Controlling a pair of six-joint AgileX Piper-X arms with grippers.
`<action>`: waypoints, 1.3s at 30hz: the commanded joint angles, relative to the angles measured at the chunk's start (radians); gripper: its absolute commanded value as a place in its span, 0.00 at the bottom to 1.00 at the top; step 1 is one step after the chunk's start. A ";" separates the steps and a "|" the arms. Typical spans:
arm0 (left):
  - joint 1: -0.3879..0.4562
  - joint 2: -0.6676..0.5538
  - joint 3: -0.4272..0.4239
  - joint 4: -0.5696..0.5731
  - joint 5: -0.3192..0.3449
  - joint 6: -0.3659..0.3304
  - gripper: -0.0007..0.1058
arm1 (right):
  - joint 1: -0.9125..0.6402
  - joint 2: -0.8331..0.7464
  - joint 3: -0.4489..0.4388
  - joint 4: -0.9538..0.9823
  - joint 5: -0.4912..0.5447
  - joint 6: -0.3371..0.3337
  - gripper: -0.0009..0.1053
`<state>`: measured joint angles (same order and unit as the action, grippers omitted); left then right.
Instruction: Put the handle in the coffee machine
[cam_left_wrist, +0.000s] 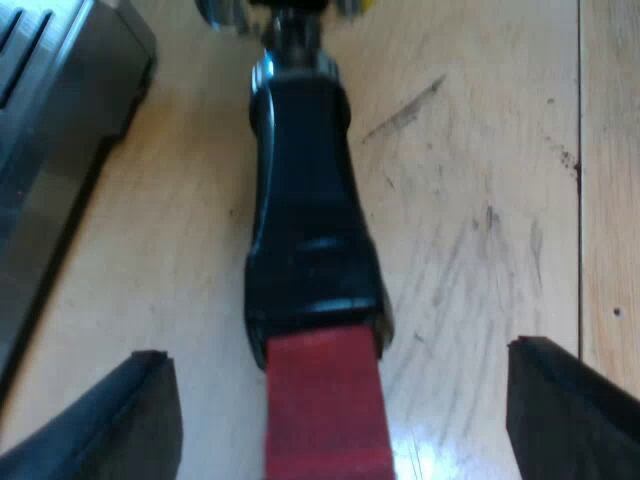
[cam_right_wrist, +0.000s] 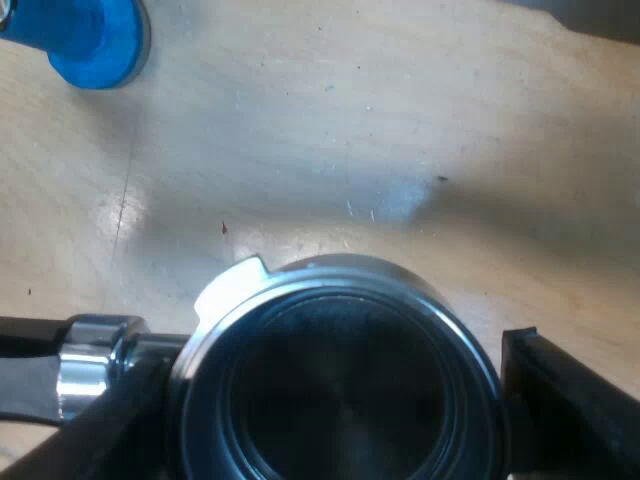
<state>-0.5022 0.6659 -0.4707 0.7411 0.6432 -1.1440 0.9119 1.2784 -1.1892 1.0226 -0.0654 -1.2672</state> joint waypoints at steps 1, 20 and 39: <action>0.000 -0.001 0.031 -0.031 -0.003 0.005 0.66 | 0.000 -0.011 -0.018 -0.009 -0.030 0.009 0.01; 0.000 -0.001 0.079 -0.153 -0.005 0.003 0.66 | 0.000 -0.011 -0.018 -0.009 -0.030 0.008 0.01; 0.000 -0.001 0.079 -0.172 -0.025 0.003 0.44 | 0.000 -0.009 -0.018 -0.009 -0.030 0.008 0.01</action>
<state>-0.5022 0.6659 -0.3883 0.5760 0.6183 -1.1440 0.9119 1.2784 -1.1892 1.0226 -0.0819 -1.2589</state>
